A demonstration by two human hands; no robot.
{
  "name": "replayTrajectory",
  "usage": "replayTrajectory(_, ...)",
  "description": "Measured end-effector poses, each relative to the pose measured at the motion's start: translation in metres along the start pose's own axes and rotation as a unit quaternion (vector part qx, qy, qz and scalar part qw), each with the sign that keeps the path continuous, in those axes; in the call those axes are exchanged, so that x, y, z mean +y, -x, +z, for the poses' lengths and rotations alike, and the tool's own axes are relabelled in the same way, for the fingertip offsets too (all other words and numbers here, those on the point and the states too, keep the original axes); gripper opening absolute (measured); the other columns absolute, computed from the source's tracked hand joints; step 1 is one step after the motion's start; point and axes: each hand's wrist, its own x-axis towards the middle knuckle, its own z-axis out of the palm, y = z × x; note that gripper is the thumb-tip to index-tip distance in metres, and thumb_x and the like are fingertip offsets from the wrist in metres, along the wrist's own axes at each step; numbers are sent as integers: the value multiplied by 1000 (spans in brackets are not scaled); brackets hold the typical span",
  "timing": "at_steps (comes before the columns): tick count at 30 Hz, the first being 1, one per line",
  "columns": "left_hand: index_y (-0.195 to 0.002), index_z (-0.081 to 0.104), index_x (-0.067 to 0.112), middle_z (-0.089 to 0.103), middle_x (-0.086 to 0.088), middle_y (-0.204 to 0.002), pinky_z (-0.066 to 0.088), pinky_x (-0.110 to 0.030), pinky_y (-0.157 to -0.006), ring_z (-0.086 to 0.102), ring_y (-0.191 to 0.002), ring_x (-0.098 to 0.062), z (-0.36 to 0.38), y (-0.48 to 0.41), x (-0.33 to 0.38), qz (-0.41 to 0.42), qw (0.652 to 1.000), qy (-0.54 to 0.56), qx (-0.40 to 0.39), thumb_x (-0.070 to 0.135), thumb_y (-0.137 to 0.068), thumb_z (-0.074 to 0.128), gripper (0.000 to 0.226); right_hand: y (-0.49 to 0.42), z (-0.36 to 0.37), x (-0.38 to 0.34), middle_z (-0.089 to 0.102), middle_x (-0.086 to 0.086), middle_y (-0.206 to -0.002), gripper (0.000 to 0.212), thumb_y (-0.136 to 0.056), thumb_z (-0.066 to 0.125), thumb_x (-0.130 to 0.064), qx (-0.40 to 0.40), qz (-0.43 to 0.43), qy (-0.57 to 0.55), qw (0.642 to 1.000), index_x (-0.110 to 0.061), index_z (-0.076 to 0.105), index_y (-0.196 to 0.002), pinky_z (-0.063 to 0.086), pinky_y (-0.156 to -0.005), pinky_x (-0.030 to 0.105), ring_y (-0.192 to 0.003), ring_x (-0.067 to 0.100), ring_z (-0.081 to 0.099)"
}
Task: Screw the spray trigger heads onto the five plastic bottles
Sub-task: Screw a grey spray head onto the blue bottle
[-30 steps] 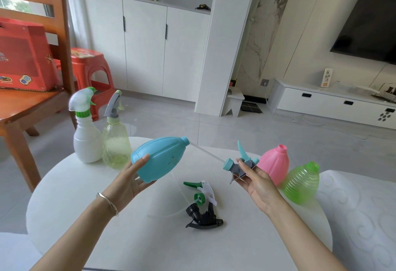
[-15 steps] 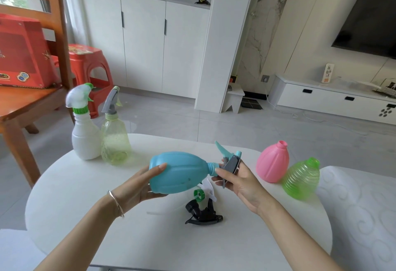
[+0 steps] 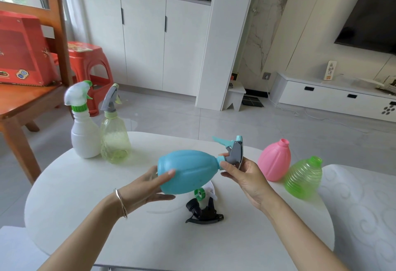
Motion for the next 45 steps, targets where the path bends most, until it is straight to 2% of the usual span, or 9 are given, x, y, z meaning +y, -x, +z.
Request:
replayTrajectory(2, -136, 38, 36, 59, -4, -132, 56, -32, -85, 64, -113, -20, 0, 1, -1, 19, 1000, -4, -20, 49, -56, 87, 95, -2, 0, 1, 73, -3, -95, 33, -64, 75, -26, 19, 12, -20, 1000, -14, 70, -94, 55, -72, 21, -85, 7, 69)
replayTrajectory(7, -130, 43, 38, 61, -11, -126, 60, -39, -70, 70, -100, -27, 16, 0, -1, -56, 998, 14, 4, 76, -66, 48, 75, -1, 4, 7, 74, -5, -90, 35, -63, 77, -31, 7, 16, -18, 1000, -15, 70, -94, 54, -72, 21, -87, 7, 69)
replayTrajectory(12, -123, 56, 25, 71, 7, -116, 54, -17, -79, 66, -109, -11, 18, 0, 1, 16, 999, -28, 28, 74, -54, 71, 86, -5, 3, 11, 73, -3, -92, 15, -82, 67, -15, 41, 28, -46, 998, -12, 68, -97, 54, -76, 23, -85, 8, 70)
replayTrajectory(17, -127, 48, 37, 62, -10, -124, 59, -35, -68, 71, -94, -29, 19, 1, 2, -60, 998, 2, -16, 80, -67, 42, 74, -5, 4, 12, 73, 1, -97, 24, -78, 69, -19, 32, 38, -52, 997, -10, 68, -101, 55, -82, 27, -90, 12, 70)
replayTrajectory(22, -134, 43, 25, 59, -1, -133, 54, -21, -84, 64, -113, -13, 16, 2, 3, 45, 999, -6, 8, 49, -67, 76, 79, -5, 4, 9, 75, -3, -91, 36, -68, 72, -27, 42, 43, -87, 994, -11, 68, -100, 56, -77, 23, -85, 10, 71)
replayTrajectory(27, -126, 53, 37, 65, -5, -126, 59, -41, -75, 67, -107, -30, 20, 4, 3, -74, 995, 58, -33, 76, -71, 42, 67, -4, 6, 8, 76, 0, -96, 34, -67, 73, -26, 21, 42, -95, 994, -12, 70, -98, 57, -78, 23, -91, 12, 71)
replayTrajectory(32, -131, 49, 25, 58, -5, -134, 56, -27, -83, 64, -114, -17, 19, 2, 2, 36, 998, 43, 27, 55, -62, 79, 81, -3, 6, 6, 74, 3, -93, 29, -74, 70, -24, 44, 45, -113, 992, -9, 67, -98, 57, -75, 22, -84, 12, 70)
replayTrajectory(38, -122, 59, 34, 70, -8, -118, 59, -41, -77, 69, -103, -31, 23, 2, 2, -58, 997, 59, -9, 71, -77, 51, 59, -1, 12, 4, 75, 2, -91, 45, -66, 73, -34, 36, 48, -89, 994, -9, 67, -104, 56, -75, 23, -84, 11, 71)
replayTrajectory(45, -120, 61, 25, 72, -8, -113, 58, -36, -76, 70, -99, -27, 21, 2, 4, -35, 999, 33, -9, 64, -63, 72, 70, 0, 15, -1, 75, -2, -89, 41, -68, 71, -34, 42, 49, -89, 994, -11, 68, -102, 55, -76, 22, -82, 9, 70)
